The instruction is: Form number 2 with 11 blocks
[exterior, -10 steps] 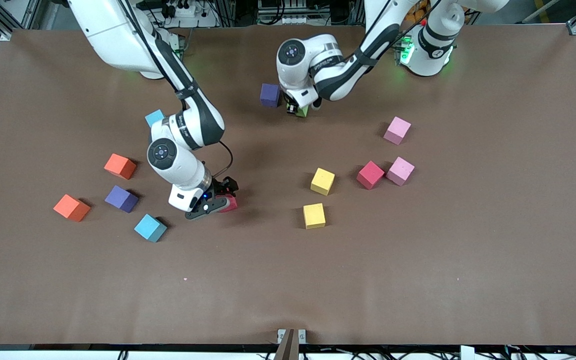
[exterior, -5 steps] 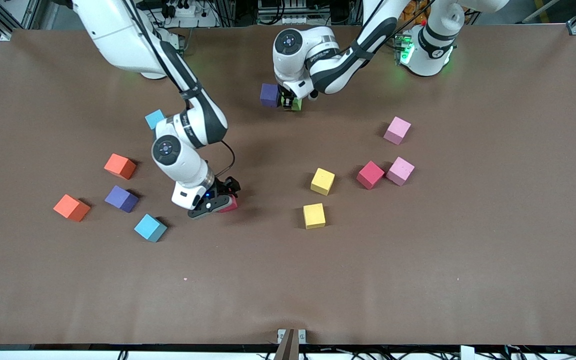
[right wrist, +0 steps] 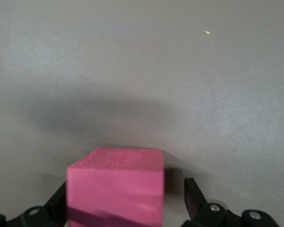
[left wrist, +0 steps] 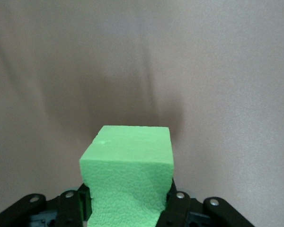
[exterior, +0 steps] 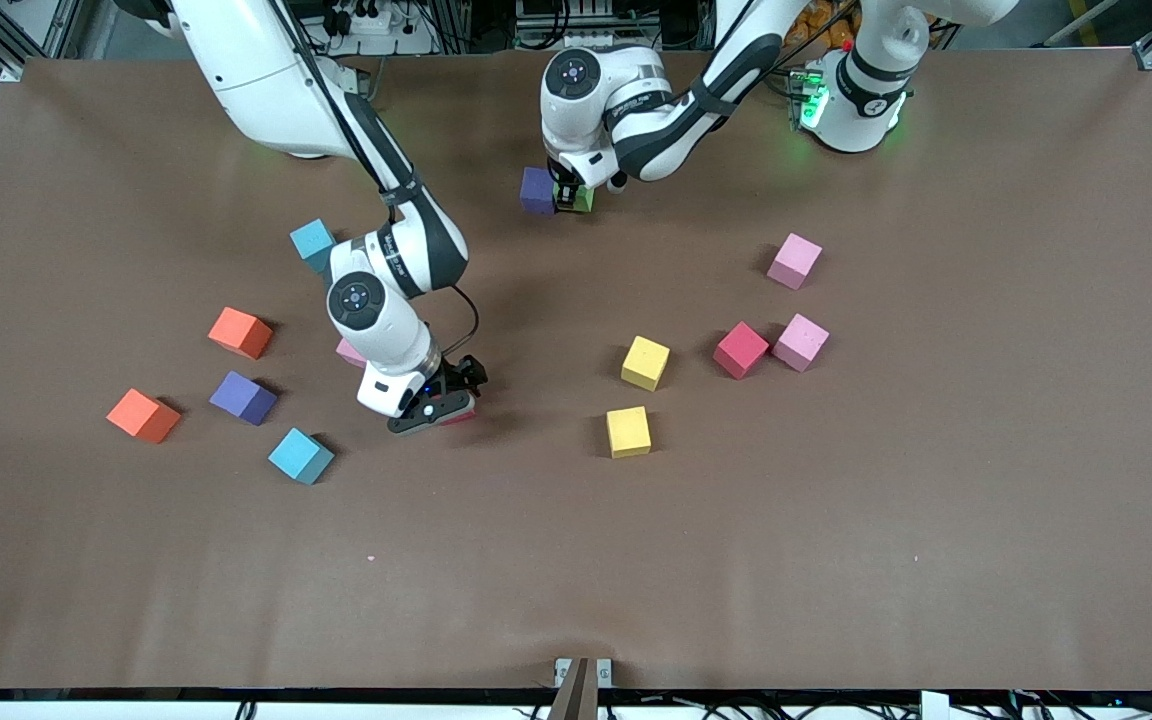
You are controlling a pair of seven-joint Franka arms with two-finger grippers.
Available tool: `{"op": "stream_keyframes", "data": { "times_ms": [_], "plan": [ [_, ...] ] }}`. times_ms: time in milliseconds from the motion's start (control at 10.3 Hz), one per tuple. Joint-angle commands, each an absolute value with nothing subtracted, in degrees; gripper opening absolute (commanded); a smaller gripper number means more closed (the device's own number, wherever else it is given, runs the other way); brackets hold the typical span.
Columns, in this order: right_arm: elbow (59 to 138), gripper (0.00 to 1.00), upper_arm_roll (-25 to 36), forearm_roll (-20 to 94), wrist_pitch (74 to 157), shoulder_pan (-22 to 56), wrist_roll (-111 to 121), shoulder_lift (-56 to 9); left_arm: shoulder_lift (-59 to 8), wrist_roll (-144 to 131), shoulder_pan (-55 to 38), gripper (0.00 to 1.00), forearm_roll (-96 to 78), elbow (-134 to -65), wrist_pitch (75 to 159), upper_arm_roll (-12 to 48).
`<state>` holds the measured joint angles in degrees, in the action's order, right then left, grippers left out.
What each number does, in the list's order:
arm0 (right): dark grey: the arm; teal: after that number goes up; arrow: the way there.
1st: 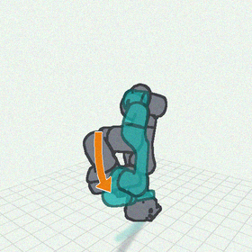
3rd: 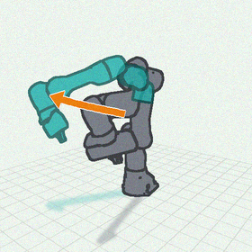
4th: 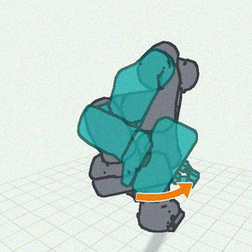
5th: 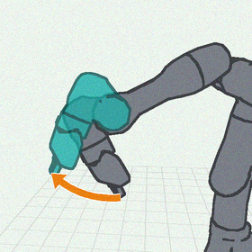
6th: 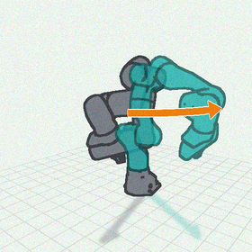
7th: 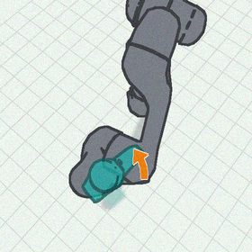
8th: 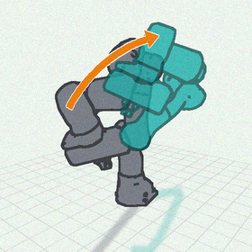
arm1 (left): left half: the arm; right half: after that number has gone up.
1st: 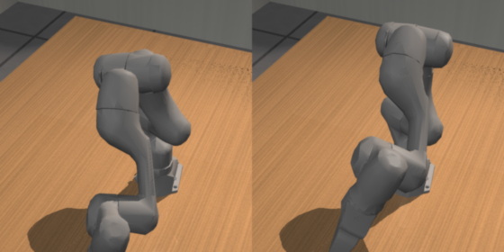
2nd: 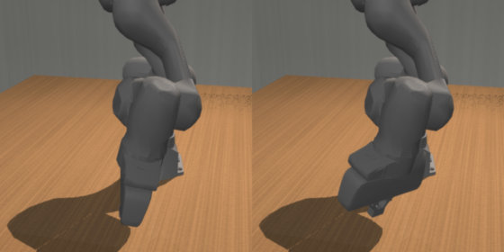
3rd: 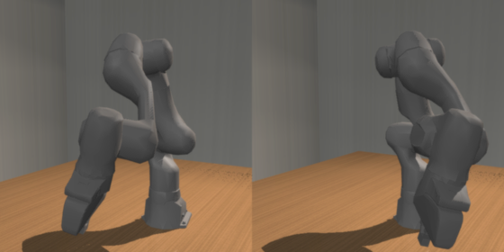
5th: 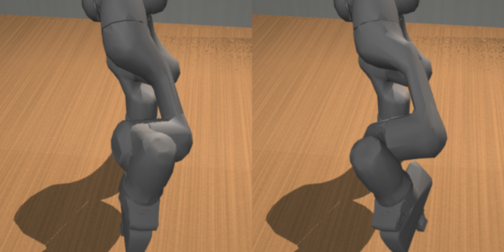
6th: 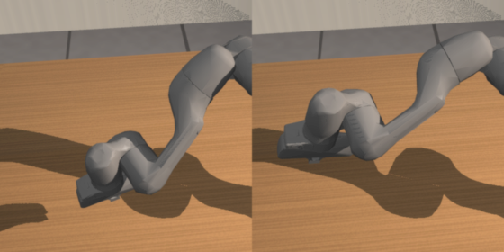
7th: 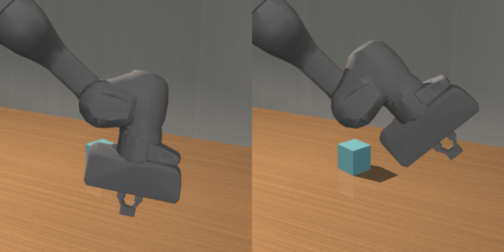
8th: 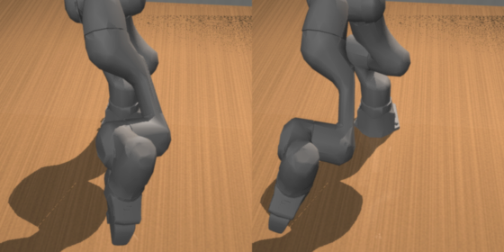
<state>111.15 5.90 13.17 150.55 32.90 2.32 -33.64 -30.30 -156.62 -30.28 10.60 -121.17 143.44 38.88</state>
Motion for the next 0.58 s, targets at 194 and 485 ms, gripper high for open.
{"op": "stream_keyframes", "data": {
  "times_ms": [194,485],
  "plan": [
    [111.89,0.71,6.5,13.89,149.59,33.4,0.8,-32.52,-31.64,-161.54,-30.5,0.0,10.28,-121.55,145.98,39.11],
    [111.71,0.53,6.42,13.8,149.51,33.22,-0.79,-32.26,-31.73,-161.54,-30.5,0.0,10.37,-121.64,146.34,39.11]
  ]
}}
